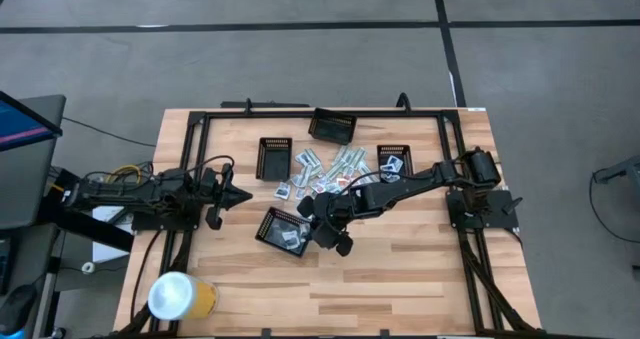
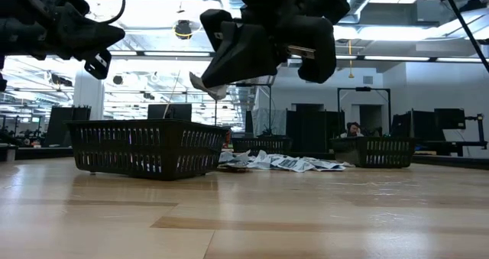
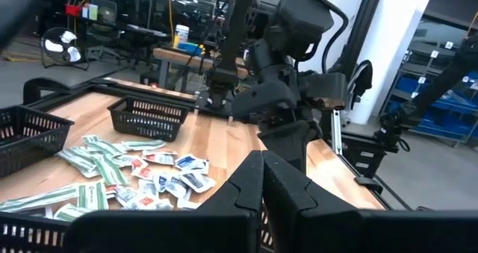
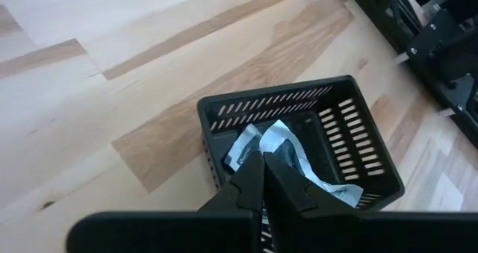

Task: Pick & Place First Aid Supplies
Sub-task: Put the white towelette pack into the bottom black bin

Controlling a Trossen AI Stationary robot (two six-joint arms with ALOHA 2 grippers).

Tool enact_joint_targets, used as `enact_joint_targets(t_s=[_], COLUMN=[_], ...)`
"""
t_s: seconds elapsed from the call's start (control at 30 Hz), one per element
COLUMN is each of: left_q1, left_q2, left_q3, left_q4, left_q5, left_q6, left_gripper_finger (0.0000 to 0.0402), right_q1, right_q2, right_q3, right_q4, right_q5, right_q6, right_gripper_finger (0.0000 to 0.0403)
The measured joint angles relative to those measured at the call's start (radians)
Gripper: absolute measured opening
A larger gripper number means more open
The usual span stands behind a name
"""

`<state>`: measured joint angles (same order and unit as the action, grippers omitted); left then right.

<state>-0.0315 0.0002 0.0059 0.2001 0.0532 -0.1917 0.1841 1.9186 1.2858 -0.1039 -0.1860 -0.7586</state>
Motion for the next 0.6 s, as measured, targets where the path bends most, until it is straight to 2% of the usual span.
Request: enact_joint_targets(t_s=[0.43,0.6], left_q1=[-0.001,-0.001], left_q2=[0.000,0.000], left_q3=[0.000,0.000], left_q4=[0.003,0.003], left_q5=[0.000,0.000], left_q6=[0.000,0.000], left_gripper_finger=[0.0008,0.0008], right_q1=[0.005,0.005], right_q2=[0.000,0.000], right_q3=[0.000,0.000], right_q4=[0.052,0.067], right_q5=[0.001,0.003], right_q6=[0.037,0.053], right_gripper_finger=[0.0003,0.0027])
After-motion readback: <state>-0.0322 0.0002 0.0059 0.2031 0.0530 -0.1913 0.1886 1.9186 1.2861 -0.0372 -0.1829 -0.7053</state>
